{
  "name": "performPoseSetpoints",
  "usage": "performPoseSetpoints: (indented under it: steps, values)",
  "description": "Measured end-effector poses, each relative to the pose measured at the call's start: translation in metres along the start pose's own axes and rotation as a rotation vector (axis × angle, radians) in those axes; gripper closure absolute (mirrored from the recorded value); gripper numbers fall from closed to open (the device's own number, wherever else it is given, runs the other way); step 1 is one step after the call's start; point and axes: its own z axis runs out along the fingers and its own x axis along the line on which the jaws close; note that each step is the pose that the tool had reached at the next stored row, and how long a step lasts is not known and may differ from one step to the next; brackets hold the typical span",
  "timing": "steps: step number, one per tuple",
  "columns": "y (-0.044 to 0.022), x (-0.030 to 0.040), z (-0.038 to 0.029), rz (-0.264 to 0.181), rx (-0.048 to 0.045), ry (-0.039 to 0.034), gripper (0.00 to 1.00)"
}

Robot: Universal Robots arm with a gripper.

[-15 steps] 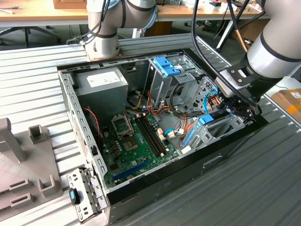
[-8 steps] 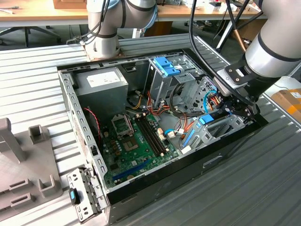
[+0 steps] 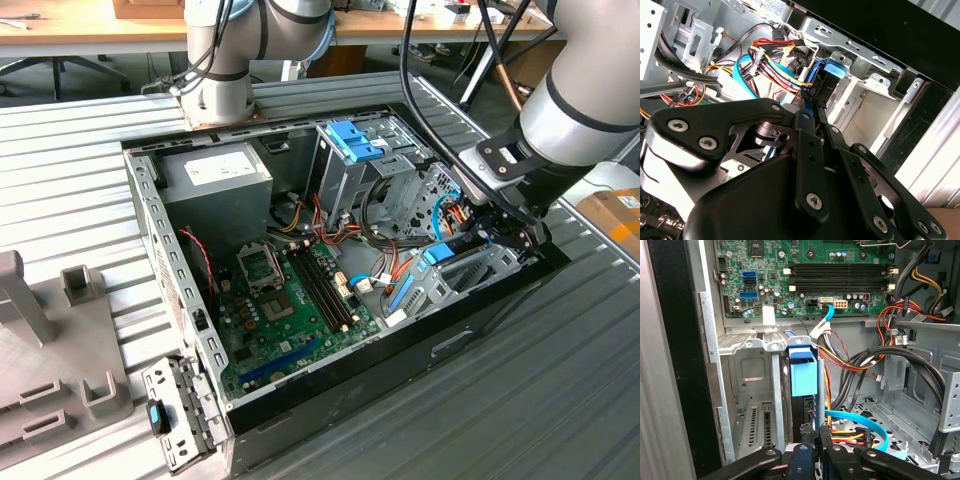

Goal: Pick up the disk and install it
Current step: 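Insert the first disk wire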

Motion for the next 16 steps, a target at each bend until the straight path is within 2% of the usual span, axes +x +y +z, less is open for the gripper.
performPoseSetpoints:
  steps: [7,11,16]
  values:
    - [0.0004,0.0001,0.0005,0.002,0.0003,-0.0004,0.84]
    - [-0.0003,-0.0004,-0.0028,0.003,0.0003,-0.0012,0.84]
    - [-0.0005,-0.0005,-0.0034,0.003,0.0003,-0.001,0.84]
